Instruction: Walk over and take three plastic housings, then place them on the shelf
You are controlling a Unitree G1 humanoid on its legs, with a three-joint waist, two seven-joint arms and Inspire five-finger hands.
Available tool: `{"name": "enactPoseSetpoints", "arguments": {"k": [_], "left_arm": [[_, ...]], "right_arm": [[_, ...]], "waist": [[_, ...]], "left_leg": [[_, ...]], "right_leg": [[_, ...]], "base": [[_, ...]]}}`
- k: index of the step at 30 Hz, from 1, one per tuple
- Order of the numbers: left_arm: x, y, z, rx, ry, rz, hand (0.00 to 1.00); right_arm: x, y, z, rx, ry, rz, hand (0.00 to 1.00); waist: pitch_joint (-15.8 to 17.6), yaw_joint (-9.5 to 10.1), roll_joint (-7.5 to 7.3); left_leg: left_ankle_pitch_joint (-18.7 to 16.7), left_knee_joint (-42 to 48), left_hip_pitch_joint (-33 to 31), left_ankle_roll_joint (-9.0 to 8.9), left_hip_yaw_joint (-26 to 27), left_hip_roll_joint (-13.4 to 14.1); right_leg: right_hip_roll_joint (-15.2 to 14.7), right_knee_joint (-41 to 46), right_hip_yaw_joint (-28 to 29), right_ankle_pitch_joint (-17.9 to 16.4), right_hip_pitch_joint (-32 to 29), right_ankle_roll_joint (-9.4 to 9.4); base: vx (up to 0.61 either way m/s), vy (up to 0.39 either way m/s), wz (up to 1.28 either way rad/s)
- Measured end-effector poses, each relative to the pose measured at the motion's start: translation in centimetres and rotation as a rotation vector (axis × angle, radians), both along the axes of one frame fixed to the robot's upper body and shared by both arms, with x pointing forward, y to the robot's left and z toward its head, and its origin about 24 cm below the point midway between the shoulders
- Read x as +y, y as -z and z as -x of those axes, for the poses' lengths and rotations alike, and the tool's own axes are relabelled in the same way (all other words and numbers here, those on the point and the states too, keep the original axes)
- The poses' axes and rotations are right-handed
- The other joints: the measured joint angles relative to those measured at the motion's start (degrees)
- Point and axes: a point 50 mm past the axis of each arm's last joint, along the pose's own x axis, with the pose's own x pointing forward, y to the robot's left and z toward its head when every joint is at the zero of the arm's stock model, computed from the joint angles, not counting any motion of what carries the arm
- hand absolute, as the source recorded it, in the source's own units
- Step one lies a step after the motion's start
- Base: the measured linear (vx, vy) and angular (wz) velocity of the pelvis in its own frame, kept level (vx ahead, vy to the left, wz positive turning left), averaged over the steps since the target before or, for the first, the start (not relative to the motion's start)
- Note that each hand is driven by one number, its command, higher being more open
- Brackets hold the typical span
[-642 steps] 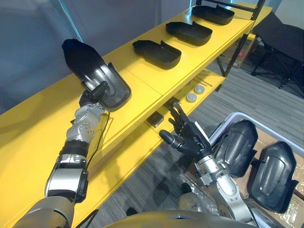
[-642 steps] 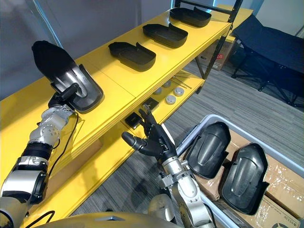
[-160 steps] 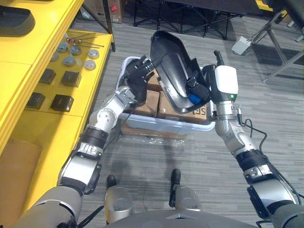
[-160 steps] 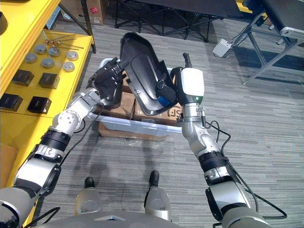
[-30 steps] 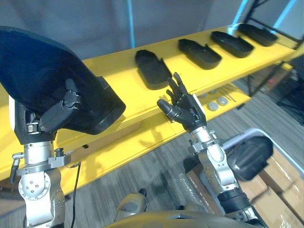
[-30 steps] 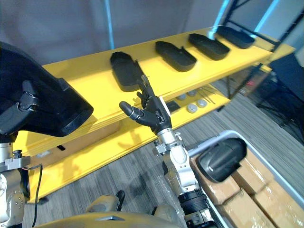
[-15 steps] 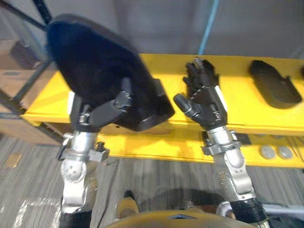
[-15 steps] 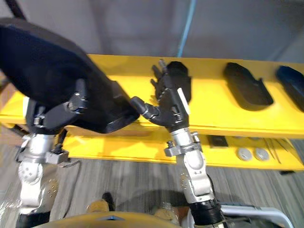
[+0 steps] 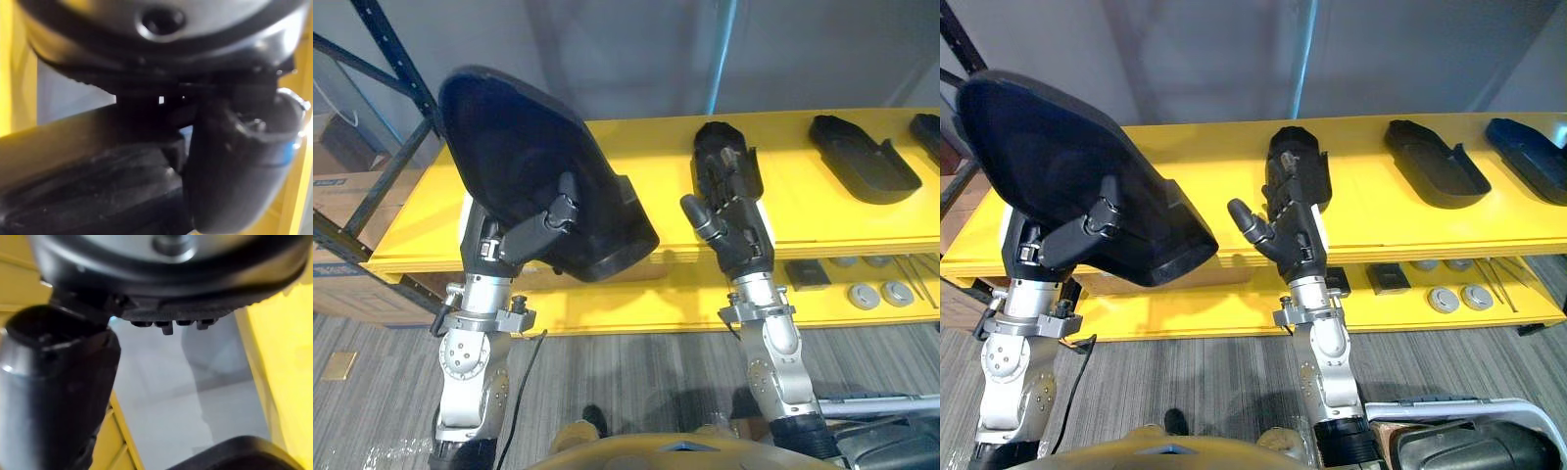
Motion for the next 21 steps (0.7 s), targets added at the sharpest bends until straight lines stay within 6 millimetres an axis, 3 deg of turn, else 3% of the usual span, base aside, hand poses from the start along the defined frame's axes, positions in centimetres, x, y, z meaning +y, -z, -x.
{"name": "enactPoseSetpoints", "arguments": {"k": [2, 3, 4, 6, 9, 11, 12, 13, 15, 16, 19, 21], "left_arm": [[0.1, 0.4, -0.1, 0.020, -0.027, 0.002, 0.00], [0.0, 0.4, -0.1, 0.019, -0.034, -0.011, 0.00], [-0.1, 0.2, -0.3, 0.011, -0.030, -0.022, 0.00], [-0.2, 0.2, -0.5, 0.009, -0.034, -0.052, 0.00], [0.3, -0.5, -1.1, 0.006, -0.038, -0.136, 0.00], [0.6, -0.6, -1.5, 0.031, -0.030, -0.161, 0.00], [0.6, -0.6, -1.7, 0.041, -0.023, -0.166, 0.00], [0.7, -0.4, -1.8, 0.052, -0.016, -0.173, 0.00], [1.1, -0.5, -1.8, 0.052, -0.030, -0.177, 0.00], [1.4, -0.6, -1.8, 0.058, -0.044, -0.177, 0.00], [1.4, -0.6, -2.0, 0.072, -0.054, -0.169, 0.00], [1.2, -0.4, -2.1, 0.084, -0.064, -0.156, 0.00]], "right_arm": [[-0.3, 0.4, 0.0, 0.017, 0.003, 0.018, 1.00], [-0.5, 0.4, 0.0, 0.012, 0.006, 0.025, 1.00], [-1.3, 0.0, 0.0, -0.006, 0.046, 0.026, 1.00], [-1.7, 0.1, 0.0, 0.001, 0.084, 0.016, 1.00], [-2.3, 0.1, 0.0, 0.010, 0.140, -0.001, 1.00], [-2.1, 0.1, 0.0, 0.019, 0.170, -0.029, 1.00], [-2.1, 0.2, 0.0, 0.023, 0.188, -0.042, 1.00], [-1.9, 0.3, 0.1, 0.032, 0.200, -0.061, 1.00], [-1.3, 0.3, 0.0, 0.033, 0.190, -0.077, 1.00], [-0.9, 0.4, 0.1, 0.037, 0.183, -0.087, 1.00], [-1.1, 0.5, 0.2, 0.043, 0.194, -0.088, 1.00], [-1.5, 0.5, 0.2, 0.041, 0.211, -0.084, 1.00]], "waist": [[0.7, 0.13, 0.29], [0.6, 0.06, 0.59], [0.2, -1.09, 2.09], [0.3, -1.43, 1.63], [0.9, -1.43, -0.78], [0.8, -1.51, -1.47], [0.8, -1.64, -1.25], [0.8, -1.28, -0.54], [0.8, -1.20, -0.46], [0.7, -1.48, -0.78], [0.6, -2.36, -1.27], [0.6, -2.74, -1.22]], "left_leg": [[-0.1, 0.6, 0.2, -0.72, -2.8, -0.4], [-0.4, -2.3, 1.0, -0.67, -3.0, -0.5], [0.3, -10.8, 3.0, -1.09, -3.6, -0.4], [1.8, -13.4, 4.7, -1.63, -2.5, -2.4], [0.2, -12.6, 5.0, 0.27, -0.6, -5.8], [-1.0, -12.1, 5.5, 1.61, 0.7, -7.7], [-1.5, -11.9, 5.9, 2.30, 1.3, -8.2], [-2.0, -11.8, 6.6, 2.87, 2.7, -8.0], [-3.0, -11.8, 7.8, 3.61, 5.3, -7.2], [-3.4, -11.8, 8.3, 4.08, 6.7, -6.7], [-3.5, -11.9, 8.1, 4.26, 7.3, -6.0], [-3.6, -11.4, 7.3, 4.20, 6.9, -6.4]], "right_leg": [[-0.5, -0.1, 0.8, 0.2, 1.4, 0.21], [-0.8, 0.0, 0.8, 0.2, 0.7, 0.33], [-1.0, 0.2, 1.0, 0.1, -0.2, 1.01], [-2.7, 0.9, 2.0, -0.4, -0.6, 1.79], [-5.9, 0.9, 4.3, 0.1, -1.5, 2.72], [-7.9, 1.5, 4.6, 0.3, -1.8, 2.46], [-8.6, 2.6, 4.5, 1.4, -2.2, 2.14], [-8.8, 4.6, 4.0, 2.9, -3.7, 0.15], [-8.5, 4.5, 2.8, 5.1, -4.5, -0.33], [-7.3, 3.5, 3.0, 5.4, -4.6, 0.38], [-3.2, -1.3, 2.9, 5.5, -3.9, -0.02], [-2.9, -4.4, 2.9, 6.5, -3.1, 1.36]], "base": [[0.00, 0.049, -0.16], [-0.01, 0.127, 0.05], [-0.02, 0.150, 0.08], [0.01, 0.148, -0.01], [0.04, 0.177, -0.14], [0.06, 0.131, -0.17], [0.10, 0.180, -0.38], [0.08, 0.153, -0.43], [0.08, 0.145, -0.71], [0.07, 0.090, -0.67], [0.03, 0.006, -0.29], [0.00, 0.000, -0.04]]}}
